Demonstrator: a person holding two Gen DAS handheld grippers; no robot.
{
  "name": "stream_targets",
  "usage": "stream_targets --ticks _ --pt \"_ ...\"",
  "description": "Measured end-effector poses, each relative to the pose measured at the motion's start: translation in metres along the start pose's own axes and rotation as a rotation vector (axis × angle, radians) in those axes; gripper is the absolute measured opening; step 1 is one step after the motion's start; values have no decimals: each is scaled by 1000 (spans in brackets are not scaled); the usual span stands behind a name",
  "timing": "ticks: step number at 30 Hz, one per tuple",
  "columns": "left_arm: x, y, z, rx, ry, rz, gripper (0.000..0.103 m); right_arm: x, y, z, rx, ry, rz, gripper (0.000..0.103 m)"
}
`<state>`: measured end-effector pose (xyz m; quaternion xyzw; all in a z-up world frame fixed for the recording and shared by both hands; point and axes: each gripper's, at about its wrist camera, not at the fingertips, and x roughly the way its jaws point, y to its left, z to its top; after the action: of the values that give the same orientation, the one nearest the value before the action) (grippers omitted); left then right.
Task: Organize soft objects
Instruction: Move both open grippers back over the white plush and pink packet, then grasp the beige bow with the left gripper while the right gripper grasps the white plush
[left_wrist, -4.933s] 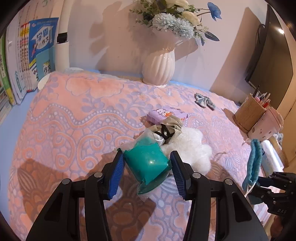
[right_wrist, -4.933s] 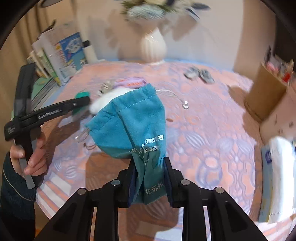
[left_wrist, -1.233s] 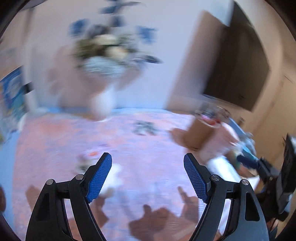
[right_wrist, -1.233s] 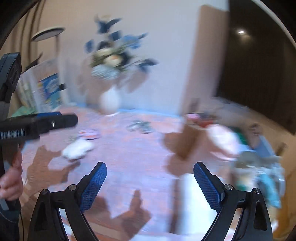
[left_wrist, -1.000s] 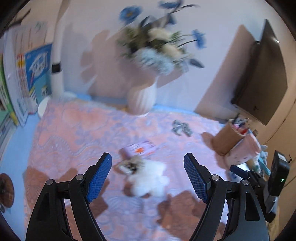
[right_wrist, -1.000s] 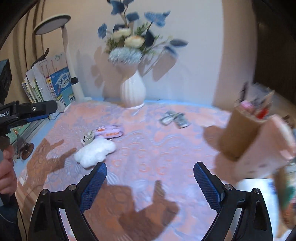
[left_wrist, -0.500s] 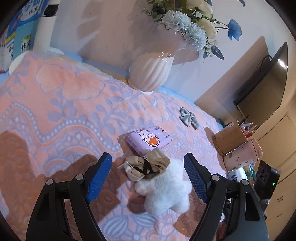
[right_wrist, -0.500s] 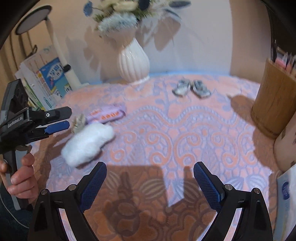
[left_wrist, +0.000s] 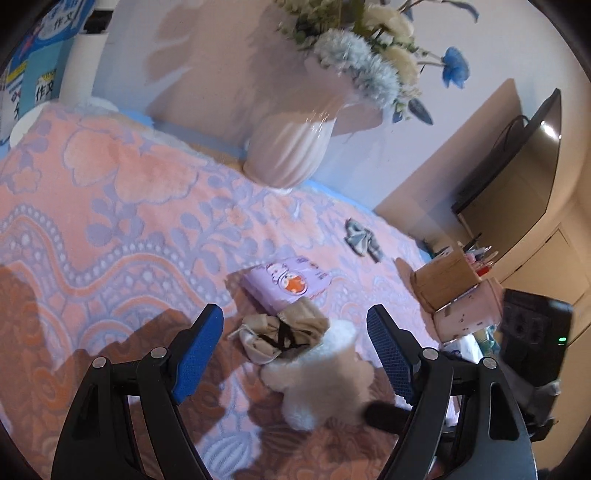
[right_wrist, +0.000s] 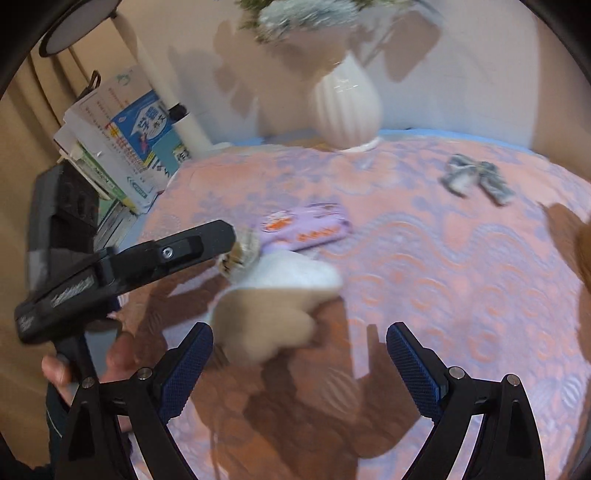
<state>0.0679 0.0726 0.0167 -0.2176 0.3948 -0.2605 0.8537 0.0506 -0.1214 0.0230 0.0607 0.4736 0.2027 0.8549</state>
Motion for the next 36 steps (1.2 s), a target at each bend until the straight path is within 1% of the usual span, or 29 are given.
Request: stream_targets --ticks 2,4,6,7,8,9,10,11,14,17,19,22,25,26,27,28,29,30,31,32,33,35,36 --pt "-3 4 2 -18 -14 -13 79 12 6 1 12 11 5 94" --pt "-3 8 3 -39 -11 -30 79 19 10 4 25 17 20 94" --pt "0 10 2 -46 4 -37 79 25 13 6 27 19 0 94" --pt "2 9 2 -41 14 -38 79 28 15 6 21 22 -20 92" --pt "3 7 1 -36 22 -39 79 30 16 6 13 15 -22 83" --pt "5 5 0 -27 31 -38 79 29 15 6 11 12 -11 77" --pt "7 4 0 -20 40 -32 79 27 14 5 11 9 10 66" --pt "10 3 -1 -13 53 -28 79 24 14 4 11 3 22 62" --pt "18 0 -4 4 91 -5 79 14 15 -2 -11 -16 -7 53" --pt "23 -3 -7 17 113 4 79 2 9 -10 -19 -25 -82 51" --pt "23 -3 -8 24 116 11 79 -9 -2 -16 6 -27 -82 50" --pt "30 -4 -11 32 138 43 77 -22 -20 -21 43 -39 -83 50" --pt "32 -10 -13 71 136 81 77 -31 -40 -24 75 -50 -96 50" --pt "33 -12 -14 83 135 94 77 -31 -51 -24 98 -42 -96 55" --pt "33 -16 -15 101 133 112 77 -31 -58 -24 122 -35 -76 60" --pt "34 -18 -16 115 130 126 76 -31 -64 -23 151 -31 -65 71" --pt "35 -21 -17 133 128 143 74 -30 -69 -24 177 -30 -58 79" --pt "36 -23 -18 144 128 149 63 -29 -73 -24 198 -28 -46 81" --pt "37 -25 -19 157 137 153 45 -28 -74 -24 211 -26 -37 82" --pt "38 -25 -19 163 145 157 37 -25 -77 -24 236 -15 -20 84" --pt "40 -24 -19 163 154 162 32 -24 -78 -25 252 -13 -14 85" --pt "38 -24 -19 166 142 161 32 -22 -76 -24 269 -28 -13 92" --pt "37 -25 -19 172 133 162 32 -20 -73 -22 272 -27 -29 92"
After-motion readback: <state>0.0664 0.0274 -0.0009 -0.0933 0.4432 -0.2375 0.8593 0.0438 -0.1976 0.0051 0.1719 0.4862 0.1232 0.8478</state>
